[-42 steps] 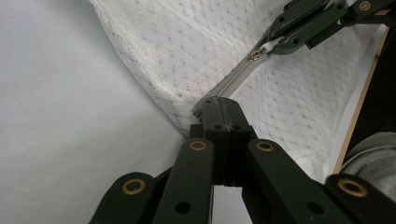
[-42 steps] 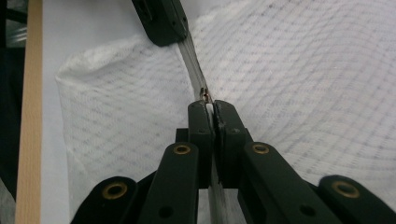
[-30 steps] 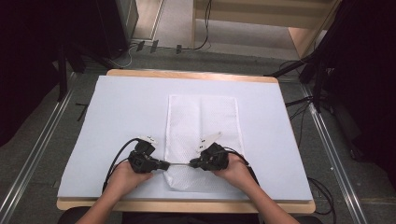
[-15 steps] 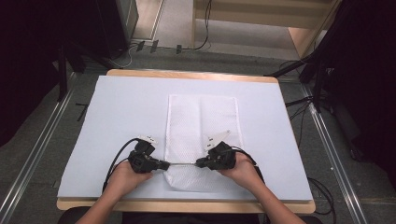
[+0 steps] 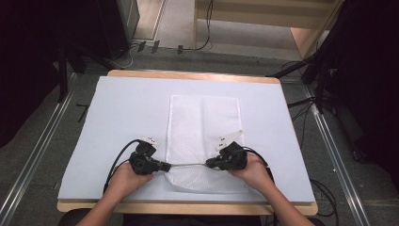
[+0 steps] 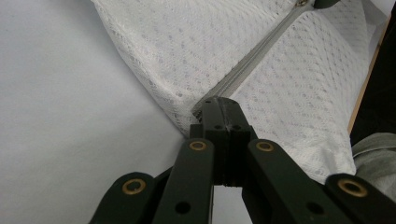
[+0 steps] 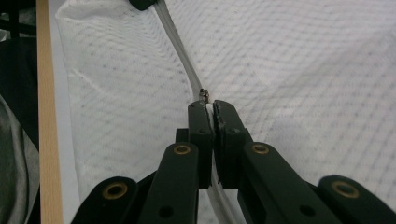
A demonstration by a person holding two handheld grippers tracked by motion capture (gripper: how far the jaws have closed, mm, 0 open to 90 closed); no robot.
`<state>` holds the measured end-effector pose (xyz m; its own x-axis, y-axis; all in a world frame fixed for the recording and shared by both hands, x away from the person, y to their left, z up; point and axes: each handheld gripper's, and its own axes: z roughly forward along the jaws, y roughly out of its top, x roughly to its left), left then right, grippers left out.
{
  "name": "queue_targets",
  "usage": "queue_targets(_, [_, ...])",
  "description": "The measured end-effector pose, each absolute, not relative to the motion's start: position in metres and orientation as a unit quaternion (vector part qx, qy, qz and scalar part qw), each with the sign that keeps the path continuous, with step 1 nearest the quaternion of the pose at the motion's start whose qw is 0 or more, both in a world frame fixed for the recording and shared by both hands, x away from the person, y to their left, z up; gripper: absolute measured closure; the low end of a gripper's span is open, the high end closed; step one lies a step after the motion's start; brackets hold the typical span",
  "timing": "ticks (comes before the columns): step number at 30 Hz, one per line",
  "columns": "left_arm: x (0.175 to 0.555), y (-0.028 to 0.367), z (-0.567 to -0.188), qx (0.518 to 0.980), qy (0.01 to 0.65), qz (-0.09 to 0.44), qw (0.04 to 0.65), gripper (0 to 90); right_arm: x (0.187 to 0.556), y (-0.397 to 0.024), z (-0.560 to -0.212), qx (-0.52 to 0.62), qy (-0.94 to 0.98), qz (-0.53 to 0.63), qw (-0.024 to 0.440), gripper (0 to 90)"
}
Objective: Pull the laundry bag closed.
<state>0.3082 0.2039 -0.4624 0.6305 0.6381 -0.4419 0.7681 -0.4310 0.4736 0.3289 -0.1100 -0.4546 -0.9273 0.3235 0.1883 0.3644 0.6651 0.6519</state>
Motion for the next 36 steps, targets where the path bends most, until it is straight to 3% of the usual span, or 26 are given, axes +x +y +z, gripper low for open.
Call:
queue_targets(9, [0.308, 0.204, -0.463, 0.84, 0.418, -0.099, 0.331, 90.0, 0.329, -0.132, -0.453, -0.202, -0.907, -0.368, 0.027, 89.2])
queue_targets(36, [0.308, 0.203, -0.462, 0.843, 0.415, -0.093, 0.329, 90.0, 0.33, -0.144, -0.45, -0.211, -0.903, -0.371, 0.036, 89.1])
